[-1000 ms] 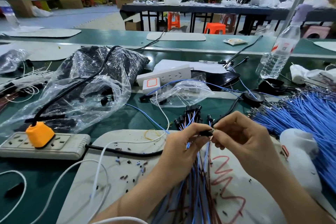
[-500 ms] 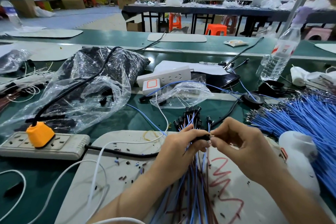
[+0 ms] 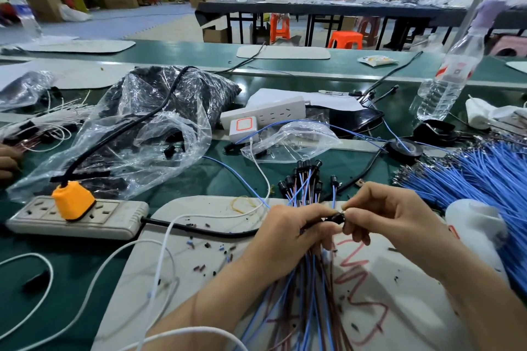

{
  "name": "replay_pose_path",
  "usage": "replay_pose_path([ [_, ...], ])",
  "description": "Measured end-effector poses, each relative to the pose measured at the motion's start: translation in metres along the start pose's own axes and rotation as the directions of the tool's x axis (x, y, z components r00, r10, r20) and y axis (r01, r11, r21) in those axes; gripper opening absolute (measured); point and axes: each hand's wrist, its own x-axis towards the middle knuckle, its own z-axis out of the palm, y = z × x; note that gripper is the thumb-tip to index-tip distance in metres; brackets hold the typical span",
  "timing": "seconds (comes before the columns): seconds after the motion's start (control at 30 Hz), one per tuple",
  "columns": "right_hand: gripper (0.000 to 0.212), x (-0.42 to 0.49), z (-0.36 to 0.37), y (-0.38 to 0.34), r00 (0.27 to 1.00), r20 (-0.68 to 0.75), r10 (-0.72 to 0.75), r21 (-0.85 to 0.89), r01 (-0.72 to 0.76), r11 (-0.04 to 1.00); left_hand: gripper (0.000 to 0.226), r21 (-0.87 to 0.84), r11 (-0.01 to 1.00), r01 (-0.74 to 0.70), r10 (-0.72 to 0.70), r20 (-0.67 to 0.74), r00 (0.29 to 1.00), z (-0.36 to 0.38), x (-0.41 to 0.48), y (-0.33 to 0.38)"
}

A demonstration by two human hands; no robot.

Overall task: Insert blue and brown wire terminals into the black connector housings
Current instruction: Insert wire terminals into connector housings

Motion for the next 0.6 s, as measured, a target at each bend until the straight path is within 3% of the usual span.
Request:
replay_pose_path([
  [0.13,0.022,0.0012,-0.0029,0.0005,0.997,0.008,0.079,0.076,-0.079,0.994,0.020,0.015,1.000,-0.025,0.026,-0.021,0.999,-0.0016,0.0010,0.0009],
  [0.23,0.022,0.0012,-0.0024,0.0006,0.996,0.016,0.086,0.116,-0.088,0.989,0.018,0.002,1.000,-0.027,0.027,-0.037,0.999,-0.0028,0.0013,0.0001],
  [0.43,0.009,0.0013,0.0007,0.0014,1.000,0.007,-0.016,-0.047,0.017,0.999,0.015,-0.011,1.000,-0.023,0.023,-0.033,0.999,-0.0002,0.0006,-0.0011],
  [0.6,0.021,-0.0007,0.0000,0.0007,0.999,0.019,0.044,0.056,-0.045,0.997,0.012,-0.089,0.996,0.021,-0.024,-0.034,0.999,0.0000,0.0009,-0.0009],
])
